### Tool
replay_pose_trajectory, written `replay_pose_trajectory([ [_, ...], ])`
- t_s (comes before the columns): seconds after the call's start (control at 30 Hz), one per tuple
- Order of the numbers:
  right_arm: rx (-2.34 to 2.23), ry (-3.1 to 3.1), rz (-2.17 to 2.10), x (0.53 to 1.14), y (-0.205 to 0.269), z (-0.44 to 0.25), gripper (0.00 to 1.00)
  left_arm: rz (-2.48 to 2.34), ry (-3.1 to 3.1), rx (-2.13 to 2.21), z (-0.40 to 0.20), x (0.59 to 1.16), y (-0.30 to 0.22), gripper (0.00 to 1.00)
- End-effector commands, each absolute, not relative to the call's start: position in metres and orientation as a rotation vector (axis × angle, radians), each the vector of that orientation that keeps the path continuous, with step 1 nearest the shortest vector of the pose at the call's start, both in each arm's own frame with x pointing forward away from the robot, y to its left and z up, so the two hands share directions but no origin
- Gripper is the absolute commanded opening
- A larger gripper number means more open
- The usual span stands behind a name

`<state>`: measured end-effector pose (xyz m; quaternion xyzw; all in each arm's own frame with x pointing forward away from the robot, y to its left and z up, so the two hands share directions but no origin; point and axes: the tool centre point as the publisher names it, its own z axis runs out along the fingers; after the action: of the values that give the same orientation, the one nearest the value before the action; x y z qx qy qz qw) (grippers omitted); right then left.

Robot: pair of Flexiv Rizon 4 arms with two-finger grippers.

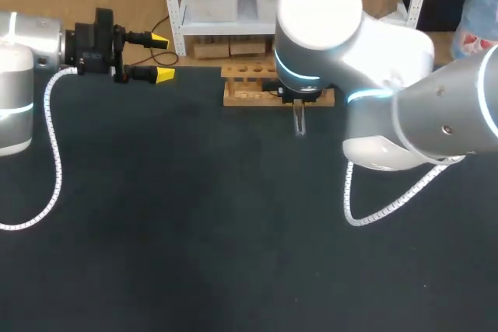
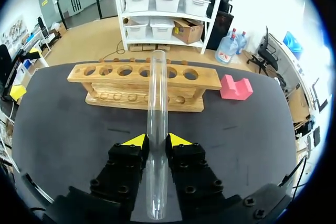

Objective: Grasp the test tube, adjust it, and insert it.

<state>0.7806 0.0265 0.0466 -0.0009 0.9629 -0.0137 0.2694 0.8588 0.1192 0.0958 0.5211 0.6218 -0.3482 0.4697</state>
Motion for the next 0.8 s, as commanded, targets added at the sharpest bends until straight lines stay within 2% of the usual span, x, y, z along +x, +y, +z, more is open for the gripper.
replay_pose_trajectory([
  [0.03,0.001,2.607,-0.046,0.783,0.03,0.04,0.0,-0.85,1.523,1.275,0.096,0.857,0.119,1.0],
  [0.8,-0.042,2.684,-0.041,0.788,0.032,0.022,0.0,-0.85,1.523,1.275,0.096,0.857,0.119,1.0],
])
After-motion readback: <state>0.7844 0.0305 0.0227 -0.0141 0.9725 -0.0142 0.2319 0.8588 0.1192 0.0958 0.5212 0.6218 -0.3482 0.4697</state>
